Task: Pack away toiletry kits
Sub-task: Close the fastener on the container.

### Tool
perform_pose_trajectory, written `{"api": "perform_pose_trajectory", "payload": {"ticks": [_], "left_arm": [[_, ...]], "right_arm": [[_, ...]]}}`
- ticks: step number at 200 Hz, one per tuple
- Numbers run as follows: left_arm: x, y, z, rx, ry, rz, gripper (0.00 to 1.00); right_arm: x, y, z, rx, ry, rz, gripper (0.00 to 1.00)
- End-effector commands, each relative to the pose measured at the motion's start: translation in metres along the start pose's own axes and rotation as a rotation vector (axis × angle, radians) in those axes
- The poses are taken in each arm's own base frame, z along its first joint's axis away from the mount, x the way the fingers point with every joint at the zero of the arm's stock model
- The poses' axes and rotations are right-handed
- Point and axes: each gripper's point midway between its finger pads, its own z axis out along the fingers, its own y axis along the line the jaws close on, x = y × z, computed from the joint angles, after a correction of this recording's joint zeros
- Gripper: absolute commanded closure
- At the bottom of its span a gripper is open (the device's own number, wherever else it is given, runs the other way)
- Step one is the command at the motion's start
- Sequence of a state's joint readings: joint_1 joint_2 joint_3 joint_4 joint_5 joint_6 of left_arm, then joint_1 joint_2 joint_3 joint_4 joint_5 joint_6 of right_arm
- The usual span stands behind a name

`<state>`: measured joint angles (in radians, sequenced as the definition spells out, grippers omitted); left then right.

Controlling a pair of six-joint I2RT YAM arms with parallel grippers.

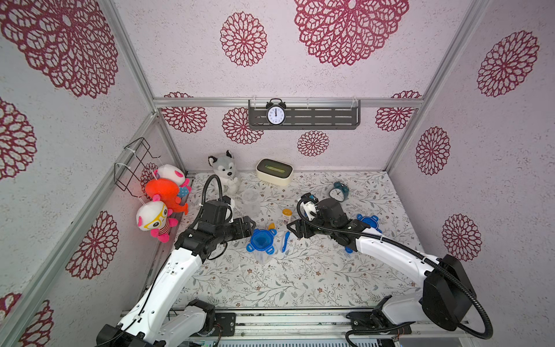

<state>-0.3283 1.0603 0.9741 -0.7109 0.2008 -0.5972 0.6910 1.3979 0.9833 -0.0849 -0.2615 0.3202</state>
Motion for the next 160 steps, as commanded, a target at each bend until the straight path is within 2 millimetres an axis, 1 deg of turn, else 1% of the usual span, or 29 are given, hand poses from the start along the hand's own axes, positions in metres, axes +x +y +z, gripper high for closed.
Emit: {"api": "perform_pose_trajectory", "payload": {"ticks": [1,33,44,60,79,94,114,120,139,150,160], "left_arm": [[0.006,0.004,-0.009,-0.09,0.052,0.012,0.1],[0.004,-0.012,-0.026,-0.152,0.096,-0.001,0.02],[0.005,-0.015,-0.026,-0.157,0.122,-0.033,0.01],[0.006,-0.015,-0.022,-0.159,0.118,-0.077,0.0],[0.006,-0.006,-0.016,-0.179,0.081,-0.085,0.0],[0.007,-0.003,-0.009,-0.163,0.05,-0.051,0.03],[0.011,0.007,0.0,-0.178,0.03,0.02,0.07],[0.012,0.01,0.003,-0.182,0.029,0.038,0.08],[0.016,0.009,0.011,-0.137,0.02,0.071,0.08],[0.019,0.005,0.014,-0.09,0.01,0.083,0.08],[0.02,0.008,0.017,-0.085,-0.004,0.084,0.08]], "right_arm": [[-0.013,-0.007,-0.011,0.068,-0.057,-0.034,0.26],[-0.011,-0.038,-0.019,0.244,-0.072,-0.005,0.26],[-0.014,-0.039,-0.021,0.254,-0.088,-0.004,0.26],[-0.021,-0.031,-0.024,0.221,-0.111,-0.004,0.26],[-0.024,-0.015,-0.027,0.184,-0.126,-0.029,0.26],[-0.024,-0.001,-0.028,0.157,-0.136,-0.072,0.25],[-0.024,0.02,-0.026,0.124,-0.15,-0.128,0.25],[-0.023,0.026,-0.024,0.11,-0.15,-0.137,0.25],[-0.017,0.046,-0.015,0.075,-0.133,-0.153,0.25],[-0.013,0.055,-0.008,0.078,-0.122,-0.168,0.24],[-0.011,0.06,-0.004,0.094,-0.119,-0.181,0.24]]}}
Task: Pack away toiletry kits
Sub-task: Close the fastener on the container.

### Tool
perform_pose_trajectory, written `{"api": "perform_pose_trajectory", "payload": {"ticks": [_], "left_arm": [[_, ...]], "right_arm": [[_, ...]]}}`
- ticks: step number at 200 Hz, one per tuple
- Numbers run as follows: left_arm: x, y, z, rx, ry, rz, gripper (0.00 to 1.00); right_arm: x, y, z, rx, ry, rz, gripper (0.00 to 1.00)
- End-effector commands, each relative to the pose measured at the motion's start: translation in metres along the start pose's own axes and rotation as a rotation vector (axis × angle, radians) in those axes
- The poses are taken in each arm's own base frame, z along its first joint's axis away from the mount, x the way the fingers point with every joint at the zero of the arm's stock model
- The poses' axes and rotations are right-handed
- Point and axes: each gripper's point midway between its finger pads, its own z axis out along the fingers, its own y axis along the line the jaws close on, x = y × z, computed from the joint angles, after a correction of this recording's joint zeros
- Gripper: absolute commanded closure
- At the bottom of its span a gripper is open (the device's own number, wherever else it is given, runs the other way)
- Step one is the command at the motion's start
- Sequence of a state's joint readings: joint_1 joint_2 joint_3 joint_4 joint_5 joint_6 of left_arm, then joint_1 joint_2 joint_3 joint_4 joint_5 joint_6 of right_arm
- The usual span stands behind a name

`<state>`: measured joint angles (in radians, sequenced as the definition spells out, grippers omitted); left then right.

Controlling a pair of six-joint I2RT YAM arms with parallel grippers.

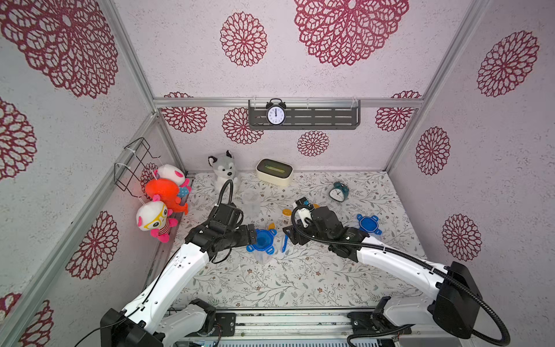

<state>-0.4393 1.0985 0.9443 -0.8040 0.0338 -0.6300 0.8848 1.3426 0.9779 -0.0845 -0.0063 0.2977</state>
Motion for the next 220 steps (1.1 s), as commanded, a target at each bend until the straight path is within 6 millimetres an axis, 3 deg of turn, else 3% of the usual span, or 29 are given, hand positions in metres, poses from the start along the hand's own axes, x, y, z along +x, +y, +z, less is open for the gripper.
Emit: {"api": "perform_pose_trajectory", "payload": {"ticks": [1,61,109,178,195,198,201,220], "left_arm": [[-0.018,-0.011,-0.002,0.079,-0.109,0.045,0.08],[-0.03,-0.001,0.01,0.084,-0.193,-0.004,0.07],[-0.028,-0.01,0.013,0.142,-0.18,0.018,0.09],[-0.014,-0.009,0.026,0.159,-0.125,0.009,0.11],[-0.013,-0.007,0.027,0.15,-0.123,0.001,0.11],[-0.013,-0.006,0.027,0.146,-0.124,-0.002,0.11],[-0.014,-0.005,0.027,0.142,-0.126,-0.005,0.11],[-0.017,0.003,0.026,0.123,-0.147,-0.034,0.11]], "right_arm": [[-0.018,0.017,0.003,0.02,-0.057,-0.046,0.24],[-0.011,0.055,0.027,0.022,-0.055,-0.115,0.23],[-0.018,0.06,0.031,0.032,-0.074,-0.096,0.22],[-0.016,0.082,0.04,0.004,-0.055,-0.12,0.22],[-0.015,0.085,0.042,0.014,-0.061,-0.118,0.17],[-0.015,0.085,0.043,0.015,-0.062,-0.116,0.06],[-0.015,0.086,0.043,0.016,-0.062,-0.115,0.02],[-0.013,0.09,0.045,0.014,-0.064,-0.106,0.01]]}}
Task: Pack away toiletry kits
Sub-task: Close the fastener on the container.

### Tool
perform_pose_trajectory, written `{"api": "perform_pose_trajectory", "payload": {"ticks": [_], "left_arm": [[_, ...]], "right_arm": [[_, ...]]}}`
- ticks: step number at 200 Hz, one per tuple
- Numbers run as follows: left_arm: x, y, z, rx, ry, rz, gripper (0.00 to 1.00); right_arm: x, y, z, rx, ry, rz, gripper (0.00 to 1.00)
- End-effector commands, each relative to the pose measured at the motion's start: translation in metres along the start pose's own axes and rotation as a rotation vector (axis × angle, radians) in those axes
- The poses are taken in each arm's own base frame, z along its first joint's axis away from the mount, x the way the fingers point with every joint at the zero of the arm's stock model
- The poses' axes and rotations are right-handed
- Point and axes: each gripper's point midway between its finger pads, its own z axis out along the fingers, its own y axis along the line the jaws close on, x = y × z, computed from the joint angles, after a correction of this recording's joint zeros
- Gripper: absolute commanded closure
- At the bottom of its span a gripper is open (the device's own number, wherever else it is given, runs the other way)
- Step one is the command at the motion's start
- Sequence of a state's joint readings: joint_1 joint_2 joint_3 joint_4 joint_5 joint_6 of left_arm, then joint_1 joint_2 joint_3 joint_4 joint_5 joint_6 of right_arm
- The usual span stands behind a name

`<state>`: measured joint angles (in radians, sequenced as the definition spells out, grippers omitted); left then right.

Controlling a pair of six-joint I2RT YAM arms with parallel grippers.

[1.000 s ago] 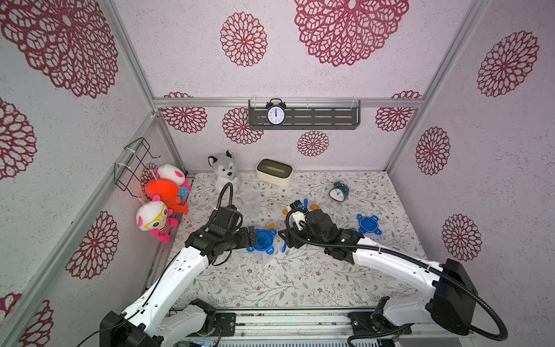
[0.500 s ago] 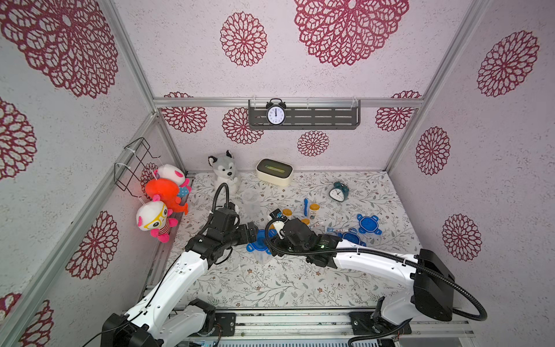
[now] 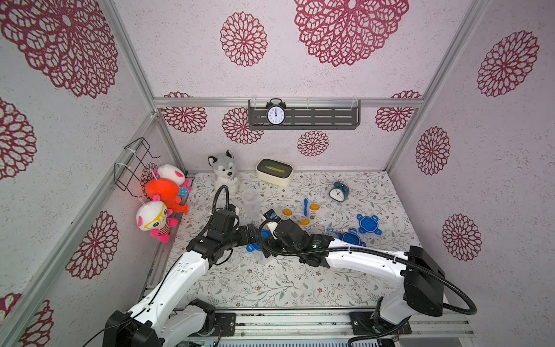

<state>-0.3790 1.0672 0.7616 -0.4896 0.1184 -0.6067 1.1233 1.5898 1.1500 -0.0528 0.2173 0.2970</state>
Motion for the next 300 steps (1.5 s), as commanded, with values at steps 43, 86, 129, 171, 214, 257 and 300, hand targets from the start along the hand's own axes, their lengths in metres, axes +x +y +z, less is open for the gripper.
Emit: {"api": "perform_pose_trajectory", "payload": {"ticks": [43,86,129,171,214,257,300], "left_arm": [[-0.017,0.016,-0.016,-0.009,-0.131,-0.078,0.08],[-0.028,0.029,-0.033,-0.033,-0.214,-0.117,0.06],[-0.03,0.038,-0.037,-0.034,-0.264,-0.146,0.05],[-0.029,0.04,-0.035,-0.03,-0.271,-0.157,0.05],[-0.029,0.04,-0.037,-0.023,-0.283,-0.161,0.05],[-0.029,0.041,-0.036,-0.027,-0.286,-0.159,0.04],[-0.028,0.042,-0.036,-0.027,-0.287,-0.16,0.05]], "right_arm": [[-0.031,0.022,-0.005,0.006,-0.086,0.024,0.01],[-0.03,0.024,0.001,0.059,-0.058,0.036,0.01],[-0.028,0.018,0.005,0.12,-0.017,0.048,0.01],[-0.017,0.022,0.008,0.111,0.055,0.055,0.01],[-0.014,0.023,0.008,0.102,0.085,0.06,0.01],[-0.011,0.025,0.012,0.101,0.116,0.039,0.01],[-0.015,0.021,0.013,0.129,0.122,0.026,0.01]]}}
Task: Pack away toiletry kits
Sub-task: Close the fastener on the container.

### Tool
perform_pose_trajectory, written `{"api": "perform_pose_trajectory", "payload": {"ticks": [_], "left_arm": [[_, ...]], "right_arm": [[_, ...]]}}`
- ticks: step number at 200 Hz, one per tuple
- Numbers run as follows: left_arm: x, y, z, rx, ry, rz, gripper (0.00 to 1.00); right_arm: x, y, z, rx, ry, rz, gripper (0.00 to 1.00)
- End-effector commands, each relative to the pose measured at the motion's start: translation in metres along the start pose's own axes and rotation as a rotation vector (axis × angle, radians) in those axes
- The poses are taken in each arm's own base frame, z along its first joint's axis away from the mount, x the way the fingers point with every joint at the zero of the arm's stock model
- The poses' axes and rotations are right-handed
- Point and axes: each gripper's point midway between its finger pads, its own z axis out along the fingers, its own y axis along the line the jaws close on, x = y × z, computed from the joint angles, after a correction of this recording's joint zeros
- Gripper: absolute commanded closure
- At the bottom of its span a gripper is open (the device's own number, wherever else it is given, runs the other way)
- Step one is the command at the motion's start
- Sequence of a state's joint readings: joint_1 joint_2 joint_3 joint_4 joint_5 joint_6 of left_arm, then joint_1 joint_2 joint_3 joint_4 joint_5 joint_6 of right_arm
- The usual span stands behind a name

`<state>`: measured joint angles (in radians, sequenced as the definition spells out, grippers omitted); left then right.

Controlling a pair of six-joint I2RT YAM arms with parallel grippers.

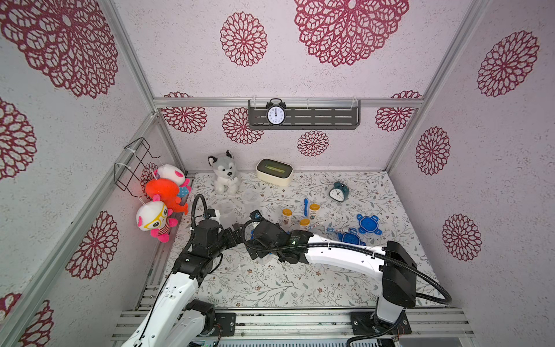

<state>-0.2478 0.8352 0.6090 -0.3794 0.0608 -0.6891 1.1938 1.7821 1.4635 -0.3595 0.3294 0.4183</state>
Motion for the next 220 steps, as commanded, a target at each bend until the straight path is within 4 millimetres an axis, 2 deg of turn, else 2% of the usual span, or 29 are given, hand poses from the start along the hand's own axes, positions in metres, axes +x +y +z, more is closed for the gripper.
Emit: {"api": "perform_pose_trajectory", "payload": {"ticks": [1,66,105,145,220], "left_arm": [[-0.006,0.002,-0.001,0.001,-0.035,-0.011,0.05],[-0.006,0.003,-0.001,-0.002,-0.035,-0.009,0.04],[-0.007,0.004,-0.001,-0.004,-0.035,-0.007,0.04],[-0.006,0.005,0.0,-0.006,-0.032,-0.007,0.04],[-0.007,0.005,-0.002,-0.002,-0.037,-0.009,0.04]], "right_arm": [[-0.011,-0.003,-0.009,0.017,-0.015,0.0,0.01],[-0.017,-0.004,-0.014,0.034,-0.033,0.0,0.01],[-0.018,-0.013,-0.016,0.083,-0.043,0.004,0.01],[-0.02,-0.008,-0.015,0.065,-0.045,-0.002,0.01],[-0.011,-0.005,-0.007,0.019,-0.024,0.025,0.01]]}}
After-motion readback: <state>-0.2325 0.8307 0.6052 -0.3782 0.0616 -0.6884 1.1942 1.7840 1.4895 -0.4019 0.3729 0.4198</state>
